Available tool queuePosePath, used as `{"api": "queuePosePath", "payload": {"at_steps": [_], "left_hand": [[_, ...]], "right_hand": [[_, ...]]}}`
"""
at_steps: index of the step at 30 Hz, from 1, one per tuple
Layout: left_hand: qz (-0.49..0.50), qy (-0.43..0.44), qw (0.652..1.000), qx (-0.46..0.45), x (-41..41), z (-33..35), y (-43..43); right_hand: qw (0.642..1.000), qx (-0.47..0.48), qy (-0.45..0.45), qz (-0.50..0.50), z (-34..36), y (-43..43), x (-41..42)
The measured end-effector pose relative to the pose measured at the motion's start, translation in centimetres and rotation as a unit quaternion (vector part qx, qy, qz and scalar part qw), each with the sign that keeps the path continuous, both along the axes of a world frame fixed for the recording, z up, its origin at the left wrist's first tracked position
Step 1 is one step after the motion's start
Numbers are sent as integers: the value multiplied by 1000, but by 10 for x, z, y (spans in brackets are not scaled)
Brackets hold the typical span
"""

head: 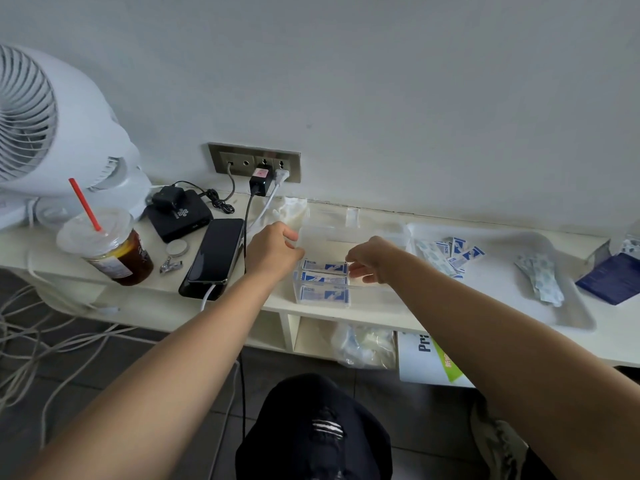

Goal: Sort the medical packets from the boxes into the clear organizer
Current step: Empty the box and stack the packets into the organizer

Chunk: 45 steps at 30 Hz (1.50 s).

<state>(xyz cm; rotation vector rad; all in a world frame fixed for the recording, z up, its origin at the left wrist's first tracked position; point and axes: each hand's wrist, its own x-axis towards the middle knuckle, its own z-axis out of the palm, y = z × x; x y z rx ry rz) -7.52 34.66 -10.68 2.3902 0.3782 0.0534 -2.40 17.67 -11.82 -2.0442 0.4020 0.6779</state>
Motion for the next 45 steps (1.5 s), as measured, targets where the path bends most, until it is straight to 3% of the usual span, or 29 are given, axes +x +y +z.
{"api": "queuePosePath", "payload": {"at_steps": [6,12,14,19,22,25,30,37,41,45], "left_hand": [[6,-1,1000,1,0,-1,-1],[7,4,1000,14,1,0,-2],[22,-8,999,26,1,5,-5],[41,-115,992,31,10,24,-40],[-11,-167,986,10,19,33,-86],[-93,-181,979,-14,26,34,-139],[-235,-91,968,-20,43,16,-217],[-215,90,964,131,71,-25,-264],[-189,121,961,161,79,-49,-268],[-170,91,968,159,82,-57,-272]], "right_hand": [[999,19,-10,-33,-5,3,0],[1000,8,-19,16,-6,-5,1],[998,18,-44,32,2,-13,0],[972,146,-178,41,33,-52,-8],[958,131,-256,-2,40,-94,-9],[962,61,-261,-43,28,-142,-5],[966,-98,-238,-4,-6,-203,-1],[927,-199,-262,181,-36,-231,8],[939,-141,-293,113,-40,-249,11],[924,-206,-323,11,-45,-260,12]]}}
